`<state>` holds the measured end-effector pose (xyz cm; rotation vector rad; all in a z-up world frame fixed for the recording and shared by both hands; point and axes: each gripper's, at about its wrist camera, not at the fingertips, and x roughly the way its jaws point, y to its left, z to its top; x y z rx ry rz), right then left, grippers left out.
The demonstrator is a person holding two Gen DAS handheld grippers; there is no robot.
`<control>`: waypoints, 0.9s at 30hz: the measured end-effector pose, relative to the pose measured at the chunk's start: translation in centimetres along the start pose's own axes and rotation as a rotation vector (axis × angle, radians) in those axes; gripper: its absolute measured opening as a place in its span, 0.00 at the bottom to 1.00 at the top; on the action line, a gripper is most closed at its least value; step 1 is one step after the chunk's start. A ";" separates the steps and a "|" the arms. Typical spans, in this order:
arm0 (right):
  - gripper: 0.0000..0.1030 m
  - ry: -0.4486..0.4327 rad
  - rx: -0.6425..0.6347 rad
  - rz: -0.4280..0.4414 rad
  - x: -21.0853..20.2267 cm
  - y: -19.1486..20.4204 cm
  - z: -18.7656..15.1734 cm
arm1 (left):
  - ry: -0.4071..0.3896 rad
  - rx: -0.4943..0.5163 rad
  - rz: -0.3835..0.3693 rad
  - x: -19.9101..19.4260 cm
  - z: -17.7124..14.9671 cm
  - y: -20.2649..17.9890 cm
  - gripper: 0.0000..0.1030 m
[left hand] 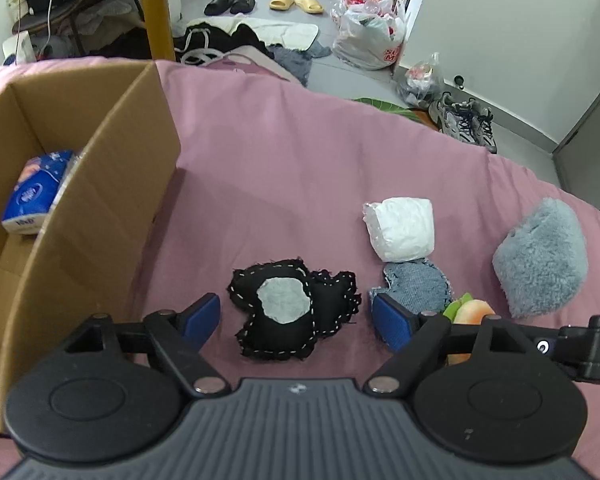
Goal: Organize soft objects
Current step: 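Grasp the black felt piece with the left tool while the right tool grasps the burger plush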
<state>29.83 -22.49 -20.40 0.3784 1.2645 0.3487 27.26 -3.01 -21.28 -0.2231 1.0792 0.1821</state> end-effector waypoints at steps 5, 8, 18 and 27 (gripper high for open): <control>0.81 0.006 0.006 0.001 0.7 0.0 0.1 | -0.001 0.001 0.016 1.0 0.0 0.0 0.81; 0.81 0.009 0.001 0.005 1.0 0.1 0.3 | -0.008 0.002 0.024 1.1 -0.1 0.2 0.74; 0.53 0.025 -0.025 -0.017 2.0 0.5 0.1 | -0.066 0.030 0.017 -0.5 -0.4 -0.1 0.44; 0.39 -0.019 -0.074 -0.008 0.0 1.4 -0.3 | -0.109 0.007 0.000 -3.4 -0.6 0.2 0.42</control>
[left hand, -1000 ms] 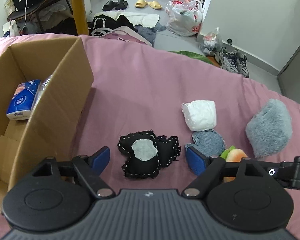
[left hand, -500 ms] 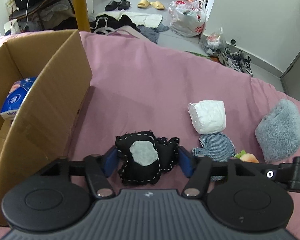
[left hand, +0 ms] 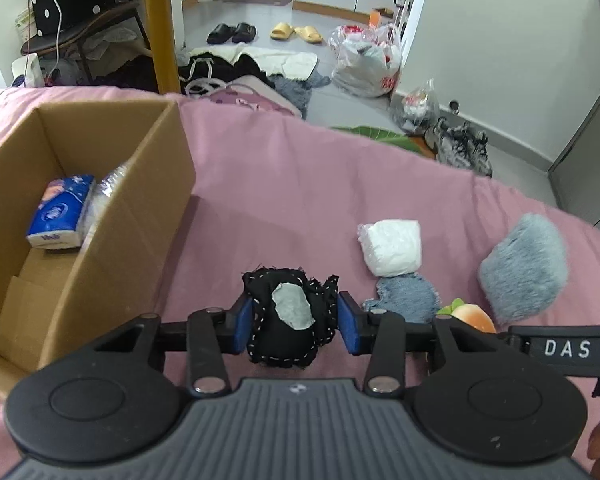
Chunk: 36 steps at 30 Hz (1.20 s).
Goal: Organize soft objects
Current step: 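Grasp the black felt piece with the left tool while the right tool grasps the burger plush, then carry the black felt piece into the box and release while the right tool drops the burger plush in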
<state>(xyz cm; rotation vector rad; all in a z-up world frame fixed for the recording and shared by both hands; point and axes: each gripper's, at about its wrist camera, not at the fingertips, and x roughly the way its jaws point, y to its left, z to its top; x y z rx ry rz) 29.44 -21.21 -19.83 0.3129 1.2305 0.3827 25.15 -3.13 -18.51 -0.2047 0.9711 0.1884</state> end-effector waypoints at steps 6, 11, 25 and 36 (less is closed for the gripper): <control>0.37 -0.049 -0.021 0.021 -2.0 0.6 -0.5 | -0.050 -0.009 -0.013 -3.0 0.3 0.1 0.42; 0.37 -0.098 -0.024 0.051 -3.3 1.7 -0.6 | -0.083 -0.006 -0.027 -5.4 0.6 0.4 0.42; 0.37 -0.211 -0.057 0.109 -6.2 3.9 -0.7 | -0.165 -0.043 -0.010 -10.5 1.4 4.0 0.42; 0.37 -0.266 -0.084 0.134 -7.2 5.3 -1.3 | -0.193 -0.115 0.020 -12.0 2.1 9.0 0.42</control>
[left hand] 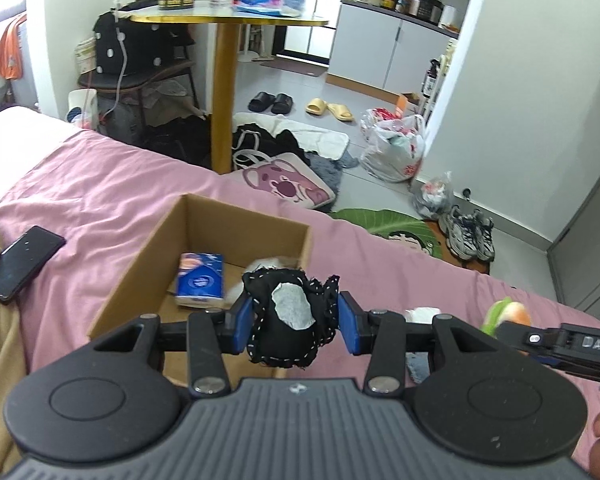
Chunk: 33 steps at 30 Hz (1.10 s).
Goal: Organize soft objects
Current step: 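Carry the black felt piece into the box and release while the right tool drops the burger plush in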
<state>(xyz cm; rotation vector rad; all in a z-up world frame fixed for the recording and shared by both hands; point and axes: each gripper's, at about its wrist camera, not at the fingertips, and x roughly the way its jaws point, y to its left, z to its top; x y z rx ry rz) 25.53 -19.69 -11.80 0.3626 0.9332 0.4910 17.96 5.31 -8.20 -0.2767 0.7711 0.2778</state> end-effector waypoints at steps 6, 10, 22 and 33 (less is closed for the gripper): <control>0.37 0.000 -0.025 -0.010 0.1 1.5 0.1 | -0.015 -0.072 0.025 0.1 0.9 3.3 0.42; 0.37 -0.012 -0.050 -0.013 0.0 2.8 0.1 | -0.027 -0.114 0.047 0.5 1.4 5.2 0.42; 0.37 -0.009 -0.088 0.069 2.2 7.7 0.1 | -0.020 -0.202 0.055 2.1 1.6 8.8 0.42; 0.37 0.035 -0.111 0.101 5.0 10.7 -0.1 | 0.010 -0.276 0.053 4.1 1.6 10.6 0.51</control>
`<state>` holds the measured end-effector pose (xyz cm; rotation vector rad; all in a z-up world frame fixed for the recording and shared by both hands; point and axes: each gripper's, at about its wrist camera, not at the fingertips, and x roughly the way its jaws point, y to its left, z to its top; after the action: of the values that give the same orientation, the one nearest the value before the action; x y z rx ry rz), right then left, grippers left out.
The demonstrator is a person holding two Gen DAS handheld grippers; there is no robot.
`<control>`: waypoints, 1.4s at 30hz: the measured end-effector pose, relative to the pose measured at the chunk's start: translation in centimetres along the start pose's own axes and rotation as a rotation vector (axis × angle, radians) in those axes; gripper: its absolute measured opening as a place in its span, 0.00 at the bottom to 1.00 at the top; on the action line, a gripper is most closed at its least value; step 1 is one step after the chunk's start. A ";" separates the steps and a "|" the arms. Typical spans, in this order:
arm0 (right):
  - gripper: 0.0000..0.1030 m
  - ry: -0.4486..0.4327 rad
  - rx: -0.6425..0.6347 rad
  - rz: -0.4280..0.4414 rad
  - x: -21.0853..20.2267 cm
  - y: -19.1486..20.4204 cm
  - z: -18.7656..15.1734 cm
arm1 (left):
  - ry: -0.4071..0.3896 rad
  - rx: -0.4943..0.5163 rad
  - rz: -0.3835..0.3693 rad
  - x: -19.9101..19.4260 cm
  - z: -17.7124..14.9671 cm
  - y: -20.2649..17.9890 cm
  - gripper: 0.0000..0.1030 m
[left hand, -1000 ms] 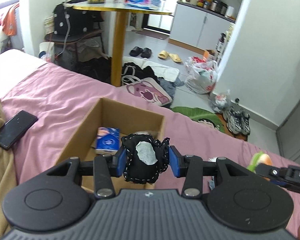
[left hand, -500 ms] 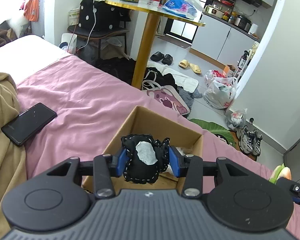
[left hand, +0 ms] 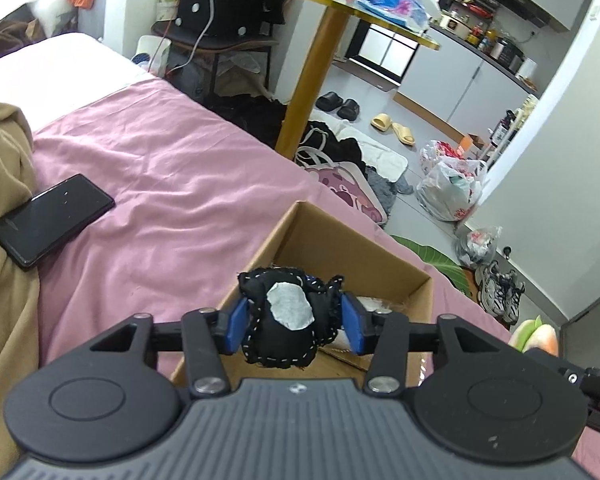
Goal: Organize soft objects
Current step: 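Carry the black felt piece into the box and release while the right tool drops the burger plush in, then move the left tool to the white cloth bundle while the right tool approaches the small blue plush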
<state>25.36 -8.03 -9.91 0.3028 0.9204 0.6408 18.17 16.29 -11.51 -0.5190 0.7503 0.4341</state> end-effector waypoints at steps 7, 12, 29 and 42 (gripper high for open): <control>0.37 0.026 -0.022 0.016 1.4 1.7 -0.1 | 0.026 -0.075 0.007 0.7 0.5 1.5 0.70; 0.42 0.044 -0.033 0.041 2.0 2.8 -0.1 | 0.017 -0.099 -0.001 0.5 0.6 1.9 0.72; 0.75 0.024 -0.067 -0.086 -2.6 -0.3 1.1 | -0.002 0.023 -0.006 -1.1 0.0 -0.7 0.90; 0.87 0.011 -0.082 -0.195 -7.1 -6.2 1.9 | -0.038 0.194 -0.044 -3.0 -1.4 -5.5 1.00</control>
<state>26.20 -17.25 -7.39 0.1343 0.9189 0.4996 18.44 10.55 -8.58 -0.3446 0.7347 0.3250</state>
